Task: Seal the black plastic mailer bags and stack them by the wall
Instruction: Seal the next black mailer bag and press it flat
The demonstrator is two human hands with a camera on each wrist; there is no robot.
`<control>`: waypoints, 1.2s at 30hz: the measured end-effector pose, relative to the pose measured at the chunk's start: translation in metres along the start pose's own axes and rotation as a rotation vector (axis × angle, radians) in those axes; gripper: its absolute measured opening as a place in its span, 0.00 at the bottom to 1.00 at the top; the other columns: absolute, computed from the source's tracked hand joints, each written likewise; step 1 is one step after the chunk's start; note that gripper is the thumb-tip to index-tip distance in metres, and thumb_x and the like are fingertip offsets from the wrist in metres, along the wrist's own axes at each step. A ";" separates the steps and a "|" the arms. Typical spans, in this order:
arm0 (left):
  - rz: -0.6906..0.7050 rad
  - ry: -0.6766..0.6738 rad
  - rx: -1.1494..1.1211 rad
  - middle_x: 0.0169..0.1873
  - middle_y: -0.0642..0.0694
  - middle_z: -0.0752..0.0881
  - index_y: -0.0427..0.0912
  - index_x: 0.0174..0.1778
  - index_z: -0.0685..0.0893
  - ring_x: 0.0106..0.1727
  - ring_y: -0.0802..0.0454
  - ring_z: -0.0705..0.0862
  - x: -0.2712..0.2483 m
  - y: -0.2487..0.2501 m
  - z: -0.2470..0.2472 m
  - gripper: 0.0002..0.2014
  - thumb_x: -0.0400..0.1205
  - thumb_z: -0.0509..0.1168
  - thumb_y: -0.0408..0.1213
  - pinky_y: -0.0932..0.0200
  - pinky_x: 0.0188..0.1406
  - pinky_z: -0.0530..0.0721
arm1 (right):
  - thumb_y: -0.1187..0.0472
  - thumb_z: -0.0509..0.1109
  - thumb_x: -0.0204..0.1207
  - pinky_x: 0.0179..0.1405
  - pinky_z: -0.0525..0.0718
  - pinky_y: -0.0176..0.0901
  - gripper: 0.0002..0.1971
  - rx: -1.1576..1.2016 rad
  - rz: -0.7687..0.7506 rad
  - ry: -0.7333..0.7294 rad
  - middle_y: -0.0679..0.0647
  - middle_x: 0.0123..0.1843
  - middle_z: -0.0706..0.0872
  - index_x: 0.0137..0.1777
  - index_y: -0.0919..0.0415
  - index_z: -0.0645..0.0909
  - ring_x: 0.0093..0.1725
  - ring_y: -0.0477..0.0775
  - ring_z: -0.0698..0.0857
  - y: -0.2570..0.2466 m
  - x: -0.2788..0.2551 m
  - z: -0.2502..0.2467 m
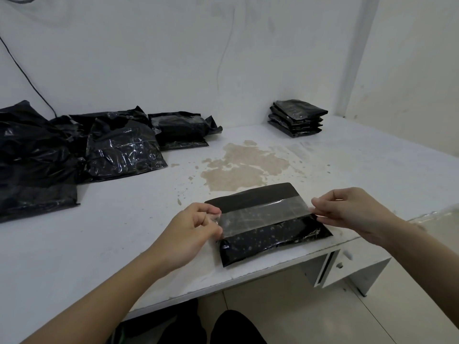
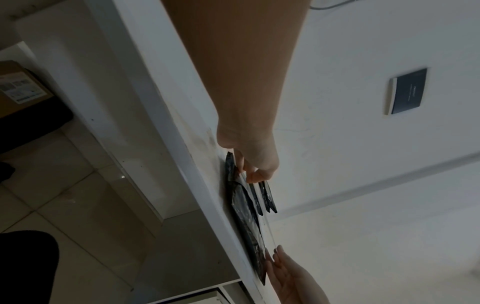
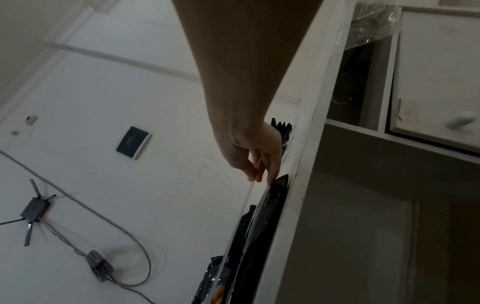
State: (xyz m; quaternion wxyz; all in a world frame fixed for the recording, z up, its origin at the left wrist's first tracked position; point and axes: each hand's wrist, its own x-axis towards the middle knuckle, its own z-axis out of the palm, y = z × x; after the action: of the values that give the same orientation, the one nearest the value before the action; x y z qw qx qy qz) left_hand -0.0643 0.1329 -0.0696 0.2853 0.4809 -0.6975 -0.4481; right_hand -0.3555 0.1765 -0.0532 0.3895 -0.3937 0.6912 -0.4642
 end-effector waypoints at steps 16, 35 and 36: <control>-0.003 0.217 0.345 0.56 0.65 0.74 0.47 0.18 0.76 0.56 0.73 0.72 -0.006 0.004 0.024 0.19 0.77 0.67 0.36 0.59 0.58 0.52 | 0.67 0.78 0.70 0.40 0.85 0.46 0.07 -0.276 -0.180 0.204 0.58 0.30 0.89 0.32 0.64 0.86 0.31 0.52 0.85 0.018 -0.002 0.012; 0.149 0.470 0.648 0.57 0.58 0.63 0.55 0.47 0.73 0.60 0.58 0.68 -0.028 -0.013 0.028 0.18 0.71 0.73 0.55 0.60 0.49 0.47 | 0.76 0.72 0.70 0.24 0.75 0.50 0.07 -0.928 -0.732 0.458 0.57 0.29 0.78 0.38 0.66 0.79 0.29 0.63 0.76 0.060 -0.014 0.040; 0.220 0.467 0.702 0.55 0.56 0.70 0.55 0.46 0.76 0.57 0.56 0.69 -0.027 -0.012 0.027 0.20 0.67 0.78 0.51 0.60 0.47 0.47 | 0.74 0.69 0.73 0.24 0.74 0.50 0.05 -0.915 -0.745 0.465 0.57 0.30 0.77 0.39 0.66 0.78 0.28 0.62 0.75 0.062 -0.017 0.042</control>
State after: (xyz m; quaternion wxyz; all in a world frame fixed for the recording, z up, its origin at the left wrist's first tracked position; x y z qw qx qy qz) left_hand -0.0715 0.1658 -0.0910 0.3004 0.5602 -0.7714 -0.0298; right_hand -0.3222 0.1933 -0.1201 -0.1661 -0.6235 0.7028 -0.2996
